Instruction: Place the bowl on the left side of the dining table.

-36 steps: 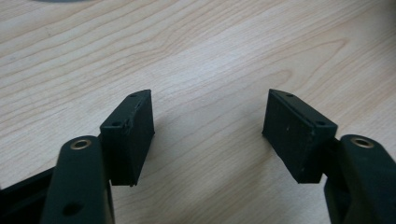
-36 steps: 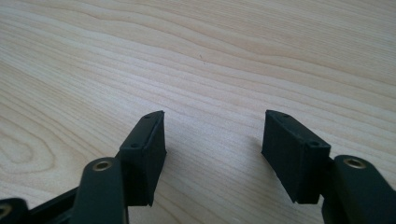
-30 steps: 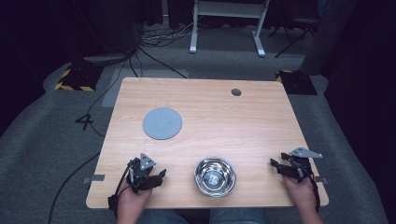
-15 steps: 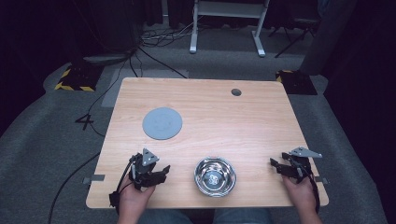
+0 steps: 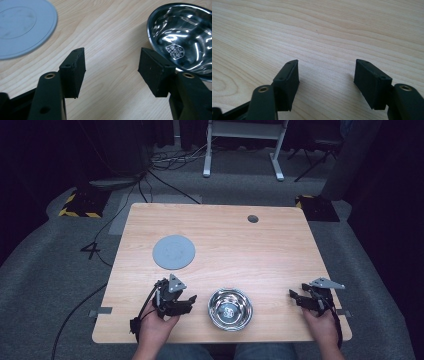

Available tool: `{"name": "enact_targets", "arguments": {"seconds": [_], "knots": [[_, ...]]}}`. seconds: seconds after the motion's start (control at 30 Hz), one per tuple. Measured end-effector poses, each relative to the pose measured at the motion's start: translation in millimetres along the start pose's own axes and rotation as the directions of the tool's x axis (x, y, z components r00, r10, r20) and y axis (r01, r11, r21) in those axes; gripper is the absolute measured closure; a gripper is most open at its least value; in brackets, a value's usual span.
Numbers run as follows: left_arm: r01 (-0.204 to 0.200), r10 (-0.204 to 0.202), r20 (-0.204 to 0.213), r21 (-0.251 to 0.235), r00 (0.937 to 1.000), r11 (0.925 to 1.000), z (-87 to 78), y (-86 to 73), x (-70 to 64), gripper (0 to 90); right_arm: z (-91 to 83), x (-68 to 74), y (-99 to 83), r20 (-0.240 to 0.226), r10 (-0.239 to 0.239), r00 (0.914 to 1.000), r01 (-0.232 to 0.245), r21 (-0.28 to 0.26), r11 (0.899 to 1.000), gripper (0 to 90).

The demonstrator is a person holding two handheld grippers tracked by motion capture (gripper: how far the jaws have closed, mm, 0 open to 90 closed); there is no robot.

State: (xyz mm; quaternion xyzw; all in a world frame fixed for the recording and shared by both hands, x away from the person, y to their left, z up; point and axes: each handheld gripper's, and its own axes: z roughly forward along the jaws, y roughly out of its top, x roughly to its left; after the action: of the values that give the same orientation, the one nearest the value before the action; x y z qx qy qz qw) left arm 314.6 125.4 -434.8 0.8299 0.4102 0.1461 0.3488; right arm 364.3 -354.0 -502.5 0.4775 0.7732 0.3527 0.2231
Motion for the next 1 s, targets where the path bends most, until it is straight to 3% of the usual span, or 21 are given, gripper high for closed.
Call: {"name": "enact_targets", "arguments": {"seconds": [0.5, 0.6, 0.63, 1.0], "knots": [[-0.065, 0.064, 0.053, 0.004, 0.9965, 0.9979, 20.1, 22.2, -16.8, 38.7, 0.0, 0.0, 0.0, 0.0, 0.0, 1.0, 0.0, 0.0, 1.0, 36.7], [-0.062, 0.061, 0.072, 0.014, 0.9955, 0.998, 24.4, 25.8, -19.3, 38.7, 0.0, 0.0, 0.0, 0.0, 0.0, 1.0, 0.0, 0.0, 1.0, 36.7], [-0.052, 0.05, 0.101, 0.018, 0.9937, 0.9985, 28.4, 27.7, -21.3, 38.7, 0.0, 0.0, 0.0, 0.0, 0.001, 1.0, -0.001, 0.0, 1.0, 36.7], [-0.079, 0.072, 0.147, 0.04, 0.9865, 0.9961, 47.9, 38.5, -28.2, 38.5, 0.0, 0.0, 0.0, 0.0, 0.0, 1.0, 0.0, 0.0, 1.0, 36.7]]}}
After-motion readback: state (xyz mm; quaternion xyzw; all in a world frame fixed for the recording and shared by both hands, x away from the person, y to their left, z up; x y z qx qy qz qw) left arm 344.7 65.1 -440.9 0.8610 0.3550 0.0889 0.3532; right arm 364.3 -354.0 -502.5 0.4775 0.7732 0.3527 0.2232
